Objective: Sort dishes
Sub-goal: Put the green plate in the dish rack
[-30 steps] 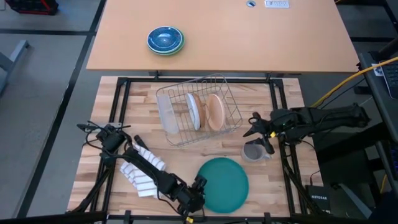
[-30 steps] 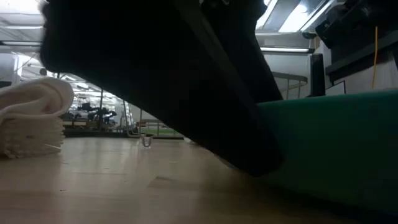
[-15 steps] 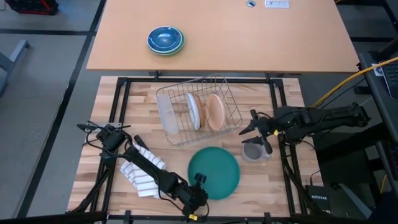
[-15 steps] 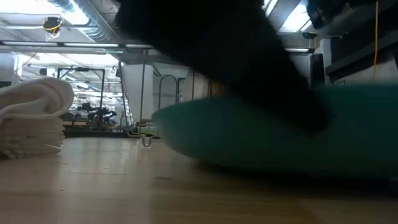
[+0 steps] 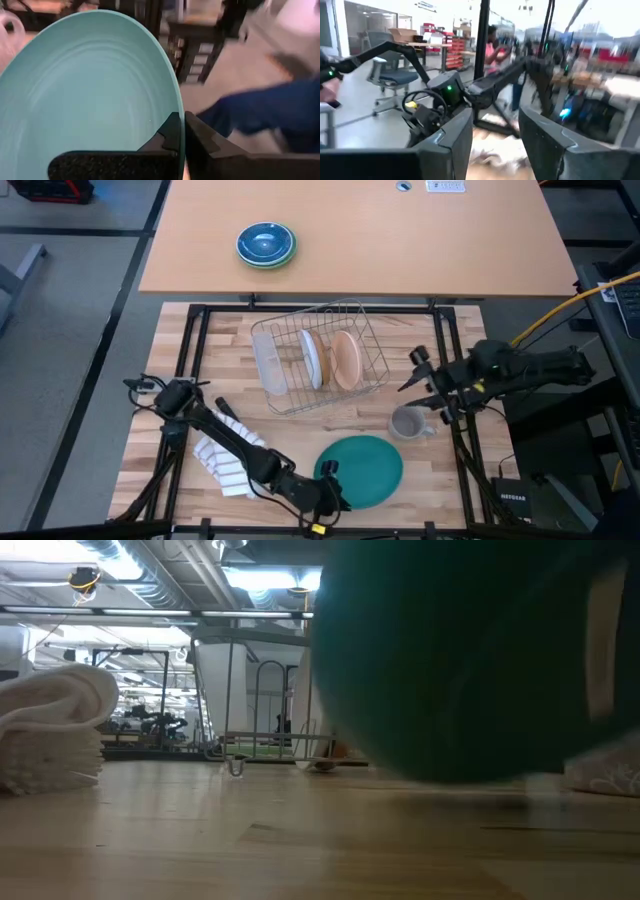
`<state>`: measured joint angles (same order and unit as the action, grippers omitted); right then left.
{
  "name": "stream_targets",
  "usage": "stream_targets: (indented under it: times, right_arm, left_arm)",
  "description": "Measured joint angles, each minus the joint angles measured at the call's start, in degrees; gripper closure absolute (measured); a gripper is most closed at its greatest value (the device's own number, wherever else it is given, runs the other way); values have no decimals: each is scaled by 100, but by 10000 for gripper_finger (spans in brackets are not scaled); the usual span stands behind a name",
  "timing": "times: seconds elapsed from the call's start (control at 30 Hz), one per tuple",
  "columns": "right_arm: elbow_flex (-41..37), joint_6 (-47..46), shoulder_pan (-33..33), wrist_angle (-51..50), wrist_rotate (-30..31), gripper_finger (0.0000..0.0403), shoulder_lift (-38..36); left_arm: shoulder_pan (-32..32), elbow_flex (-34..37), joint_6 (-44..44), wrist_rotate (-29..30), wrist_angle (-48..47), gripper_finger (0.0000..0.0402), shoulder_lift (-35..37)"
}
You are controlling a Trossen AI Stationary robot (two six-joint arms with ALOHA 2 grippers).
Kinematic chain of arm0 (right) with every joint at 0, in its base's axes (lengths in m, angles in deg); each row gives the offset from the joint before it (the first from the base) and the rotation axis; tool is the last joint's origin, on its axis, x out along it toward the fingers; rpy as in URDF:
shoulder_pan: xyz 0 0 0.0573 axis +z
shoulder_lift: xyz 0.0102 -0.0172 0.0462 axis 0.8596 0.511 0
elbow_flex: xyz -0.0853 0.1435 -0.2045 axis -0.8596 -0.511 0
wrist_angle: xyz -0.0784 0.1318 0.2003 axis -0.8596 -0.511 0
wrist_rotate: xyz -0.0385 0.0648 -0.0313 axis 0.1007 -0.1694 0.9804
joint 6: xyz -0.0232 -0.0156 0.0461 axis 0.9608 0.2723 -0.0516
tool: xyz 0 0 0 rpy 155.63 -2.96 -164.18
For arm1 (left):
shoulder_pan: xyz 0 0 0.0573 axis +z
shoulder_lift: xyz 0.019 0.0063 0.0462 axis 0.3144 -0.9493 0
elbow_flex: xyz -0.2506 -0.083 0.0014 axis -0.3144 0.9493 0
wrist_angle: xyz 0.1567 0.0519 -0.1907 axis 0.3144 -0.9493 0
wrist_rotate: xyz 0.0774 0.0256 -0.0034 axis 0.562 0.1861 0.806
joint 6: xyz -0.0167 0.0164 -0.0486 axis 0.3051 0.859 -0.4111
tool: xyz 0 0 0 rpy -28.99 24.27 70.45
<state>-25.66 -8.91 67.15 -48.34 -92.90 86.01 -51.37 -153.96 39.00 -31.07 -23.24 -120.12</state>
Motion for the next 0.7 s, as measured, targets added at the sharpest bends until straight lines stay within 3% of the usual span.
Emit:
stream_targets:
  times: [0.37,0.7]
  right_arm:
    - [690,1546,0,-151,-3,237,-1059]
    - [1063,1853,-1,-1693,-4,237,-1842]
  left_arm:
    - [187,-2,-1199,450,1381,401,204]
    - [605,2,-1332,975,3365,401,200]
